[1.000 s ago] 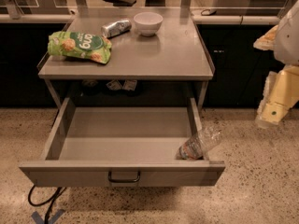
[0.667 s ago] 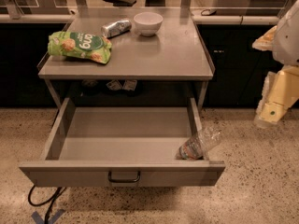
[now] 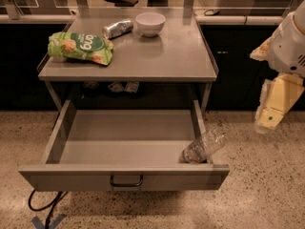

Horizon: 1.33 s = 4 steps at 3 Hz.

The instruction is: Pick water bottle from top drawer and place on counter

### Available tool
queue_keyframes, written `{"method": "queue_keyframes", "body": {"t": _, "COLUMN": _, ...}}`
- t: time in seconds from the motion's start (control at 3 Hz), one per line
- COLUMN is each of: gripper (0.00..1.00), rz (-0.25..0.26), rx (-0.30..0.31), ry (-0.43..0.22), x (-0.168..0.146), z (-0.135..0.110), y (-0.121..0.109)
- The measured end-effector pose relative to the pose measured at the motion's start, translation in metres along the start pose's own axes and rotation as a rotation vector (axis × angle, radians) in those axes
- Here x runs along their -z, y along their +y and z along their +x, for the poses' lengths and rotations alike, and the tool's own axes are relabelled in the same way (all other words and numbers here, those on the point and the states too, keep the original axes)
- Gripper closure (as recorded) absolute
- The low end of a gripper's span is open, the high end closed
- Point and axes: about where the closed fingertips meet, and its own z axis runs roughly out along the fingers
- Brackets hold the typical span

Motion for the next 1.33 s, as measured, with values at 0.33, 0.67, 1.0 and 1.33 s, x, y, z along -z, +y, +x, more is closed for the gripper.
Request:
{"method": "queue_keyframes", "body": {"t": 0.33, "gripper": 0.0, "rz": -0.049, "rx": 0.003, "ry": -0.057, "x": -0.017, "z": 0.004, "y": 0.002}}
{"method": "queue_keyframes", "body": {"t": 0.67, "gripper": 0.0, "rz": -0.206, "rx": 0.012, "ry": -0.182, "x": -0.081, "z": -0.001, "y": 0.025}}
{"method": "queue_keyframes", "body": {"t": 1.0, "gripper": 0.0, "rz": -0.363, "rx": 0.031, "ry": -0.244, "x": -0.142, "z": -0.015, "y": 0.058}}
{"method": "queue_keyframes", "body": {"t": 1.33, "gripper": 0.0, "rz": -0.451, "rx": 0.066, "ry": -0.229, "x": -0.184, "z": -0.035, "y": 0.085}}
